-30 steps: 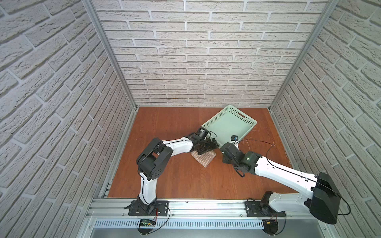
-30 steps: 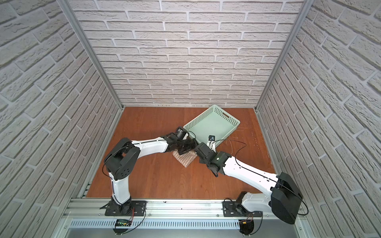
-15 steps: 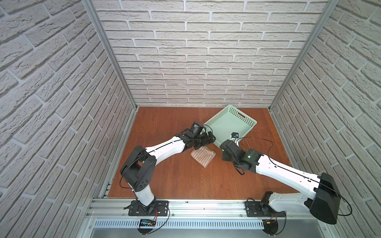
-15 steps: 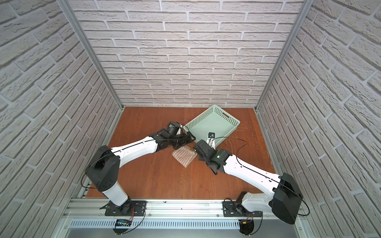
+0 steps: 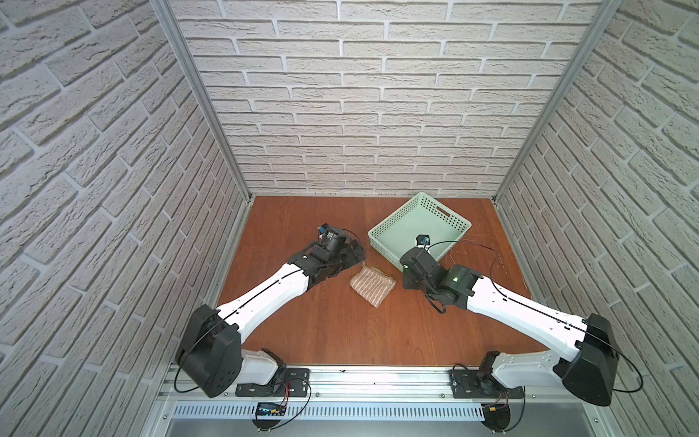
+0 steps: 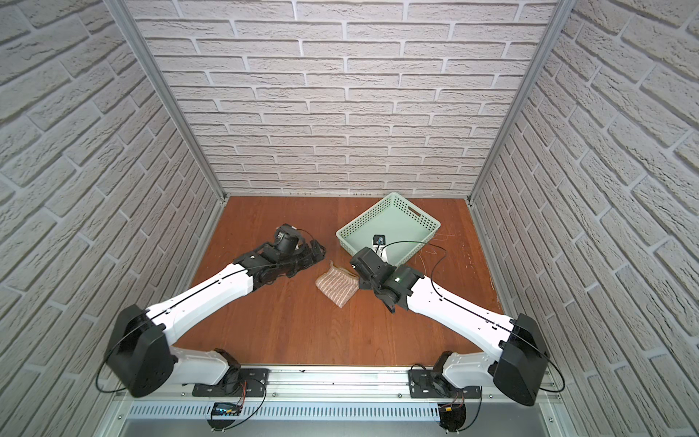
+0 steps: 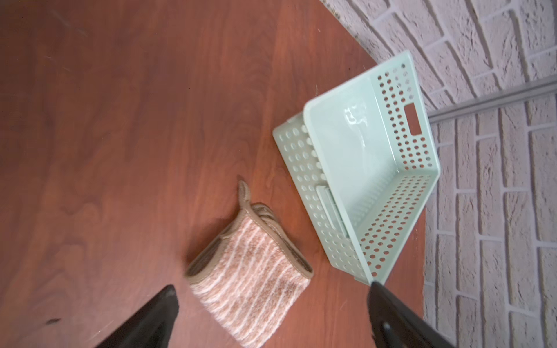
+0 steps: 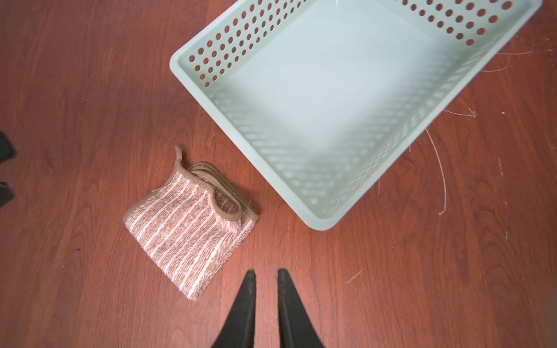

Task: Fold the square dishcloth
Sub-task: Smooth out the cleaning item at the center of the board.

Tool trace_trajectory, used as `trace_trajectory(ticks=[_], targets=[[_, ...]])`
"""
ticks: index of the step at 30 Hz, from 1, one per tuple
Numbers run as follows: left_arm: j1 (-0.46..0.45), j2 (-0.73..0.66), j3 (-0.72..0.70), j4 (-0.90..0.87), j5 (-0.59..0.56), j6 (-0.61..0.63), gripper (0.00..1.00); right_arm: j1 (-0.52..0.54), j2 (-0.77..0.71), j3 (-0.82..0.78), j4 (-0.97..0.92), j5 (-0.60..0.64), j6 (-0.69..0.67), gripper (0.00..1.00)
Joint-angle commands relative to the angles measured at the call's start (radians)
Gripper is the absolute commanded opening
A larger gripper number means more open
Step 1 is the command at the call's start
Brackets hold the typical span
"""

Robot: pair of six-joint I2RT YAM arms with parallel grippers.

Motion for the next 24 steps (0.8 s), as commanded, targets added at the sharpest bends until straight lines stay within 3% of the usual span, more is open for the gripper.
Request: trace_trajectory(ticks=[1,5,12,20,24], targets=[[0.035,-0.089,-0.072,-0.06,-0.103,-0.05,0.98,0.014,0.07,0.065,-0.021,-0.045,-0.07,0.18],[0.093,-0.176,-0.191,-0.053,-0.078,-0.115,0.98,0.038,0.208,0.175,-0.075,-0.054,-0.119,0.21],[0.116,-0.211,-0.27,-0.067,-0.046,-0.146,0.95,0.064,0.375,0.303,-0.113,-0.089,-0.181,0.24],[0.114,-0.161,-0.341,0.057,0.063,-0.154,0.85,0.052,0.525,0.412,-0.182,-0.065,-0.18,0.22],[0.088,-0.09,-0.308,0.086,0.098,-0.123,0.84,0.022,0.542,0.404,-0.169,-0.098,-0.164,0.28]])
